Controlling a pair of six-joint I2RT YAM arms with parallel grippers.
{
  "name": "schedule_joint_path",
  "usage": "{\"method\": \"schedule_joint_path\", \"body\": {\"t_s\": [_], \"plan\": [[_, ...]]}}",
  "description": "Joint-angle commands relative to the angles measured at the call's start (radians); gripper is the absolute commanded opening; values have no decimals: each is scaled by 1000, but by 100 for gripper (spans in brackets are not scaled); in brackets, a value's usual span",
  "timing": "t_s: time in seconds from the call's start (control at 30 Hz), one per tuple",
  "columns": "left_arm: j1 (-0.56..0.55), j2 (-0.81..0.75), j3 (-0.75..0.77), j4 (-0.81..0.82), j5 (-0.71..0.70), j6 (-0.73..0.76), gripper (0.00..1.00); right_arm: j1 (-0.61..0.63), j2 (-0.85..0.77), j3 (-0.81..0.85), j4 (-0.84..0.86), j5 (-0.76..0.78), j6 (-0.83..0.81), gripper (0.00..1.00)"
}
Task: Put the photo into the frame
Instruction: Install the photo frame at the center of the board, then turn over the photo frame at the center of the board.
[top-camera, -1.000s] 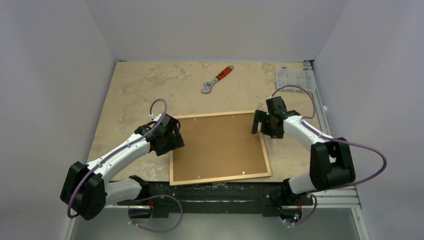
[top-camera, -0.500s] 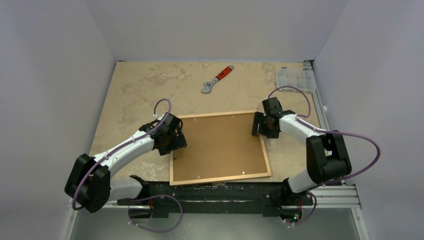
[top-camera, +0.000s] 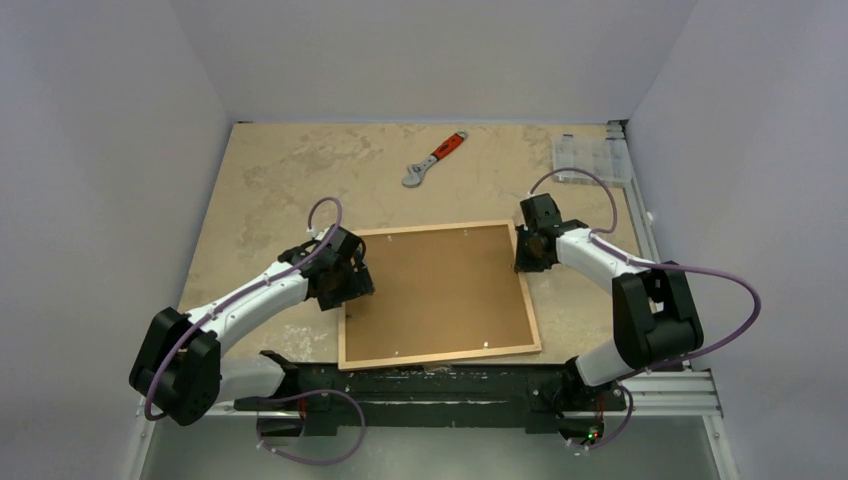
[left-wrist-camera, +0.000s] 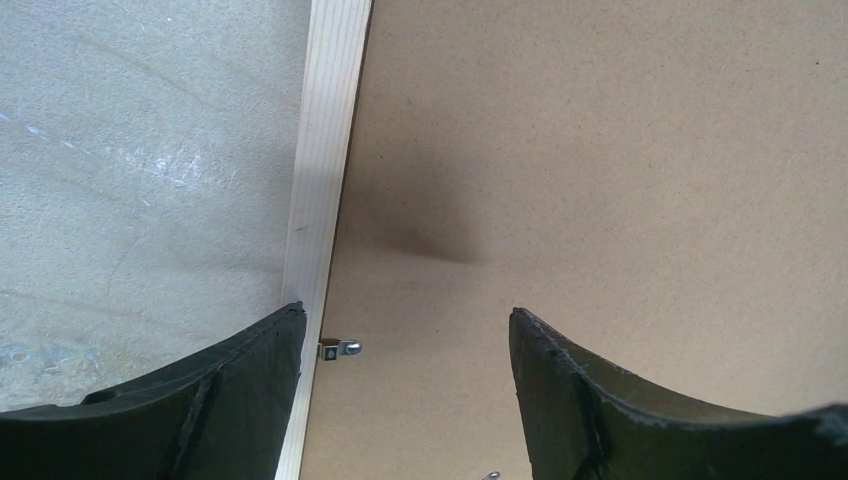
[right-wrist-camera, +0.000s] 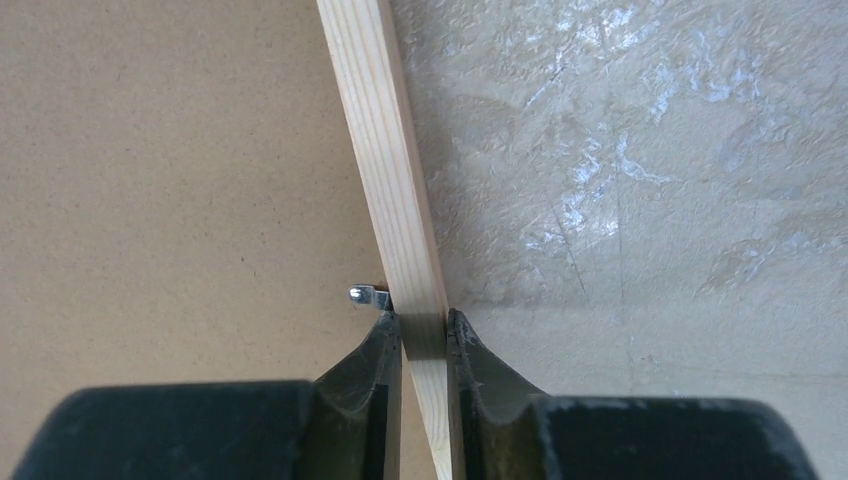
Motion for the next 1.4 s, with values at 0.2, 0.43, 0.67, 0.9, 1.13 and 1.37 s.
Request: {"method": "schedule_joint_path", "body": {"t_s": [0.2,0.43,0.67,0.9,1.13,1.37], "plan": [[-4,-6,6,15,3,21,72,7,16,16,3,7,15,1],[-5,-5,10,15,10,24,72,5,-61,-7,8,-143,25,60],[-6,63,60,42,33,43,72,6,-119,-102,11,-224,32,74],[0,204,231,20,30,122,72,9,-88,-143,101,-341,91,74],[48,325,406,-73,3,209,72,46,-19,-49,120,-405,127,74],[56,190,400,-154,-66,249,73,112,-30,-5,85,-397,120,76]]}}
